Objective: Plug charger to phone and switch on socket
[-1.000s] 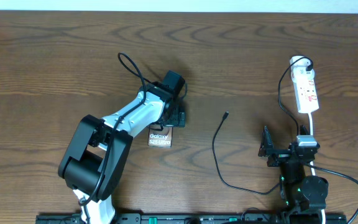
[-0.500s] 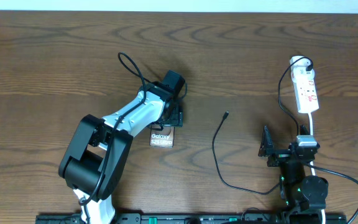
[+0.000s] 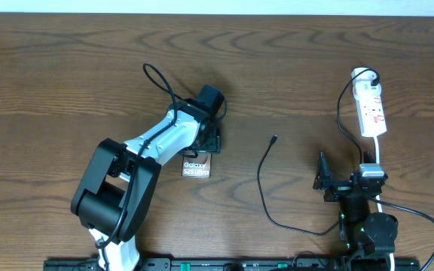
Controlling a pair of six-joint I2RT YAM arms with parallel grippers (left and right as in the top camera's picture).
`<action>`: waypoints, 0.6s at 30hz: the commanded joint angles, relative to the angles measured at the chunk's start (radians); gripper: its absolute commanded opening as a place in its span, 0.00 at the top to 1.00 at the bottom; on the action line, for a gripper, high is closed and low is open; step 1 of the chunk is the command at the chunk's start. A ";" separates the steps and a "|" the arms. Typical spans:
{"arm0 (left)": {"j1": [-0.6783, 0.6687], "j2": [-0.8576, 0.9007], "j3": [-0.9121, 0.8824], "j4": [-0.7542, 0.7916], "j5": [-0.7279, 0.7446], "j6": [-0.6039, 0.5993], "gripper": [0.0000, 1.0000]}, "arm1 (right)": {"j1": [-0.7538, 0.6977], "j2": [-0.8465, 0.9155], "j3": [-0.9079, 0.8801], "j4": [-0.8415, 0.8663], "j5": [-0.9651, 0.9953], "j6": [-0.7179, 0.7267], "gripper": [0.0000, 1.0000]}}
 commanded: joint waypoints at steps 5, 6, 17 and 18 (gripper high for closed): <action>-0.004 0.113 -0.069 -0.024 0.042 -0.005 0.53 | 0.015 -0.005 -0.002 -0.003 -0.006 -0.008 0.01; -0.004 0.113 -0.069 -0.024 0.043 -0.005 0.54 | 0.015 -0.005 -0.002 -0.003 -0.006 -0.008 0.01; -0.004 0.109 -0.063 -0.047 0.043 -0.006 0.61 | 0.015 -0.005 -0.002 -0.003 -0.006 -0.008 0.01; -0.004 0.109 -0.059 -0.052 0.045 -0.006 0.61 | 0.015 -0.005 -0.002 -0.003 -0.006 -0.008 0.01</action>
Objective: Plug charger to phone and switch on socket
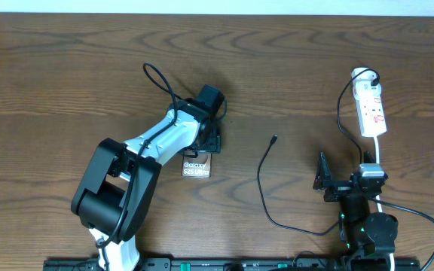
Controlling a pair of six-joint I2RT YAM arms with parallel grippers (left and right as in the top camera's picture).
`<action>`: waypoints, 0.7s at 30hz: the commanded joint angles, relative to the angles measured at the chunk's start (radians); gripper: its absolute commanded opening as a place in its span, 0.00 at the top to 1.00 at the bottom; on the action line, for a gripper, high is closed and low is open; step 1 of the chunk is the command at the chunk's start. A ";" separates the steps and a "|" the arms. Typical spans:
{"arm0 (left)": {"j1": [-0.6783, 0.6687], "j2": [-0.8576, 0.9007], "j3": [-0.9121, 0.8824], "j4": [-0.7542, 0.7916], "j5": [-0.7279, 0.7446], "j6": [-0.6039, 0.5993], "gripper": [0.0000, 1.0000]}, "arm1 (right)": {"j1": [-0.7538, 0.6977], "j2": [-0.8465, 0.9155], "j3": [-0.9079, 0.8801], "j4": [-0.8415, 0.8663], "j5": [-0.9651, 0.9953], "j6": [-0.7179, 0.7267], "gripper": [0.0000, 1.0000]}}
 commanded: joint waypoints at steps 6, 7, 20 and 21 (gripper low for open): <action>-0.004 0.108 -0.042 -0.058 0.093 -0.005 0.66 | 0.015 -0.005 -0.002 -0.004 -0.006 -0.008 0.01; -0.004 0.108 -0.039 -0.058 0.103 -0.005 0.66 | 0.015 -0.005 -0.002 -0.004 -0.006 -0.008 0.01; -0.002 0.108 -0.027 -0.095 0.162 -0.005 0.66 | 0.015 -0.005 -0.002 -0.003 -0.006 -0.008 0.01; -0.002 0.108 -0.024 -0.098 0.166 -0.005 0.66 | 0.015 -0.005 -0.002 -0.003 -0.006 -0.008 0.01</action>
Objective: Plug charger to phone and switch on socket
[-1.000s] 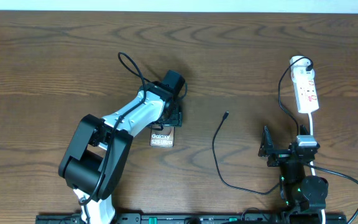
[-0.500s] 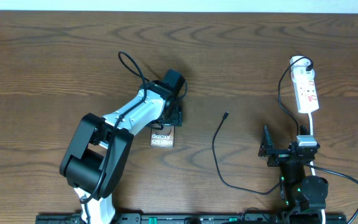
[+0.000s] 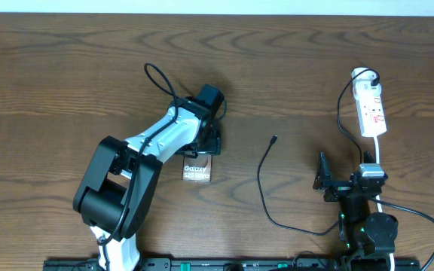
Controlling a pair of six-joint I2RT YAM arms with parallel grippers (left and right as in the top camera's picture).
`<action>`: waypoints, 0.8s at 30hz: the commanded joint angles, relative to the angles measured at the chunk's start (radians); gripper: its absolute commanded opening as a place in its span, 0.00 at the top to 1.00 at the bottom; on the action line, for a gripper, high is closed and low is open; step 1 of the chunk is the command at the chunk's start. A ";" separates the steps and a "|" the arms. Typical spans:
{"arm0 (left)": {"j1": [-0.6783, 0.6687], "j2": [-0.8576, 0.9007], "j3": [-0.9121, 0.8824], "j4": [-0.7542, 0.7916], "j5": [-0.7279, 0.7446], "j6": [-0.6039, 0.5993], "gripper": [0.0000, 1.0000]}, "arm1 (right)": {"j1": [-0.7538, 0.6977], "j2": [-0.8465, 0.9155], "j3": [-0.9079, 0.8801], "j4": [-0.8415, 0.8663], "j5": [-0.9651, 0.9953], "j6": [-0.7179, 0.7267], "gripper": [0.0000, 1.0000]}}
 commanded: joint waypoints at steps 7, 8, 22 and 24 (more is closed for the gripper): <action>-0.005 0.093 -0.009 -0.079 0.126 -0.006 0.66 | 0.015 -0.005 -0.002 -0.004 -0.006 -0.008 0.01; -0.005 0.093 -0.002 -0.087 0.127 -0.006 0.66 | 0.015 -0.005 -0.002 -0.003 -0.006 -0.008 0.01; -0.005 0.093 0.021 -0.098 0.176 -0.006 0.67 | 0.015 -0.005 -0.002 -0.003 -0.006 -0.008 0.01; -0.005 0.093 0.021 -0.095 0.186 -0.006 0.66 | 0.015 -0.005 -0.002 -0.003 -0.006 -0.008 0.01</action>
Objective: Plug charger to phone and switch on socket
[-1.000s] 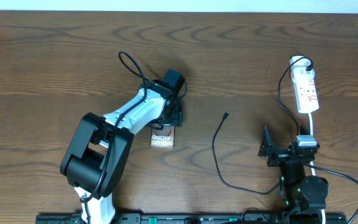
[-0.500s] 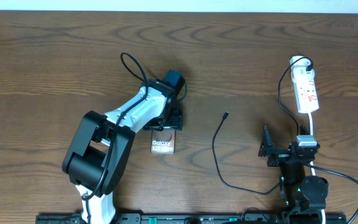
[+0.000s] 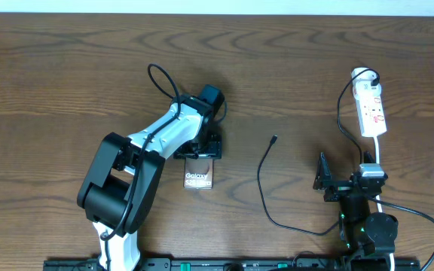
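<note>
The phone point(image 3: 198, 178) lies screen up on the table, showing "Galaxy S25 Ultra". My left gripper point(image 3: 200, 147) sits over its far end, and its fingers appear shut on the phone's sides. The black charger cable point(image 3: 260, 175) curves across the table, and its free plug tip point(image 3: 275, 138) lies right of the phone, apart from it. A white power strip point(image 3: 371, 110) lies at the far right with a white charger point(image 3: 364, 76) plugged into its far end. My right gripper point(image 3: 323, 179) rests near the front edge, open and empty, pointing left.
The cable loops back along the front point(image 3: 300, 228) toward my right arm's base point(image 3: 368, 229). A white lead point(image 3: 379, 162) runs from the strip down past that arm. The wooden table point(image 3: 66, 83) ends at a pale wall at the far edge.
My left arm has shifted a little to the right. The phone now sits slightly nearer the front edge, with more of it showing. The cable and right arm have not moved.
At all three earlier moments my left gripper stayed over the phone's far end and nothing visibly moved. Only now have the arm and the phone shifted slightly. The plug tip, the power strip and the right arm have stayed in place throughout.
</note>
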Controlling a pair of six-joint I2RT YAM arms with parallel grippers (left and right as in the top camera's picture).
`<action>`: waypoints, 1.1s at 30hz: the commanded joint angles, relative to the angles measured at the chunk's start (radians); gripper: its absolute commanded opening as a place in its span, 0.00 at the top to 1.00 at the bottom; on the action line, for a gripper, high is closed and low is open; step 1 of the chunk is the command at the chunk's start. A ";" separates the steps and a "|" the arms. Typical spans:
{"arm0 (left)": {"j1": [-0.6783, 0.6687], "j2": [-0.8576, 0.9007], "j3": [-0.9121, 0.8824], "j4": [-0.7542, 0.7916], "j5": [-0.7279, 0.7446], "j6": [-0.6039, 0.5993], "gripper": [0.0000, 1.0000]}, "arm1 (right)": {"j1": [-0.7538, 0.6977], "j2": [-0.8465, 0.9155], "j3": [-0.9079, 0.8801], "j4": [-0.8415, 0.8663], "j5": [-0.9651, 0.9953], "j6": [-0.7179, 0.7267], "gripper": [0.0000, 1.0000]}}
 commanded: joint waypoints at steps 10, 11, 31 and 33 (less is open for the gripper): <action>-0.005 0.063 -0.013 0.012 0.172 -0.005 0.67 | 0.015 -0.005 -0.002 -0.003 -0.006 -0.008 0.01; -0.004 0.063 -0.013 0.014 0.172 -0.004 0.67 | 0.015 -0.005 -0.002 -0.003 -0.006 -0.008 0.01; -0.005 0.063 0.012 -0.068 -0.097 0.007 0.67 | 0.015 -0.005 -0.002 -0.004 -0.006 -0.008 0.01; -0.005 0.063 0.029 -0.090 -0.126 0.014 0.67 | 0.015 -0.005 -0.002 -0.003 -0.006 -0.008 0.01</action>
